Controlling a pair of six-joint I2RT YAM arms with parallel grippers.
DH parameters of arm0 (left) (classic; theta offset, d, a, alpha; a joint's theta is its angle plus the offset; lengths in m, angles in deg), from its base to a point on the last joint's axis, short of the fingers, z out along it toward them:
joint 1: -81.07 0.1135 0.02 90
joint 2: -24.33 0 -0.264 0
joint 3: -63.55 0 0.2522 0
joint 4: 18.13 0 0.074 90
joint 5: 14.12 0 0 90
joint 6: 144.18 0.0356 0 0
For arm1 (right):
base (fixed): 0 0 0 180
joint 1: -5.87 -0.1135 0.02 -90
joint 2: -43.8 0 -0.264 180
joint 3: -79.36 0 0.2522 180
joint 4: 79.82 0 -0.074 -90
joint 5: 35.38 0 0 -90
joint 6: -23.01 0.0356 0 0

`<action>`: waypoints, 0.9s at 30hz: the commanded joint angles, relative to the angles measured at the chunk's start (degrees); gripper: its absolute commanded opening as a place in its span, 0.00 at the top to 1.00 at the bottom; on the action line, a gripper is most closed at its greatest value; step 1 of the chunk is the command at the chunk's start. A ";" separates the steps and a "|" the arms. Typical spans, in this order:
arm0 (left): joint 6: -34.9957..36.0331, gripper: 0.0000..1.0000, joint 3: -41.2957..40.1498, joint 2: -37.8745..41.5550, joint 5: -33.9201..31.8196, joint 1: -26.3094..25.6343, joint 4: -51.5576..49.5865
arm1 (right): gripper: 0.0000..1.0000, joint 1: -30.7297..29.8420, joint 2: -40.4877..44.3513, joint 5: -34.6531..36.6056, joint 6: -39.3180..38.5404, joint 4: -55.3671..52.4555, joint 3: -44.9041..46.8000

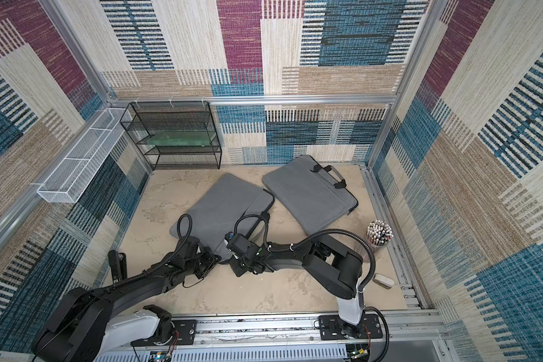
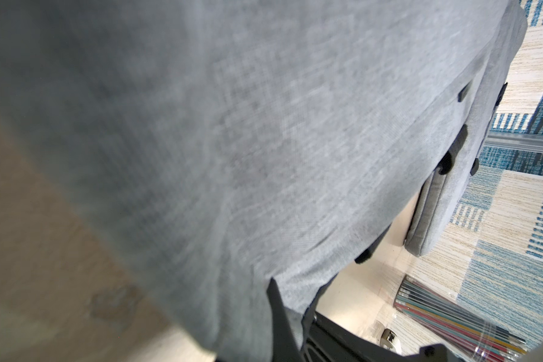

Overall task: Open the zippered laptop bag and take out the laptop
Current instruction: Unzip the zipper on the zippered laptop bag.

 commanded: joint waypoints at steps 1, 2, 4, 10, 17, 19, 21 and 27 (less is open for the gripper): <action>0.51 1.00 -0.62 -0.29 -3.62 0.06 -10.84 | 1.00 0.11 0.50 2.28 0.85 -2.01 0.15; 0.51 1.00 -0.62 -0.26 -3.64 0.07 -10.90 | 1.00 0.14 0.59 2.54 1.02 -2.01 0.38; 0.65 1.00 -0.61 -0.20 -3.72 0.06 -11.16 | 1.00 1.41 0.67 3.19 1.40 -2.23 0.43; 0.20 1.00 -1.30 0.27 -4.23 0.09 -11.54 | 1.00 3.26 0.36 5.06 3.24 -2.29 0.13; -0.04 1.00 -1.15 0.58 -4.91 0.06 -11.63 | 1.00 3.55 0.76 4.36 2.91 -1.24 0.59; -0.10 1.00 -0.88 0.25 -5.13 0.06 -11.68 | 1.00 3.63 0.87 4.66 2.93 -1.22 0.89; -0.10 1.00 -0.47 -0.30 -5.43 0.06 -11.90 | 1.00 3.69 0.89 4.89 2.89 -0.87 1.28; 0.00 1.00 0.27 -1.48 -6.24 0.06 -12.77 | 1.00 4.83 0.64 4.23 2.88 -0.13 1.55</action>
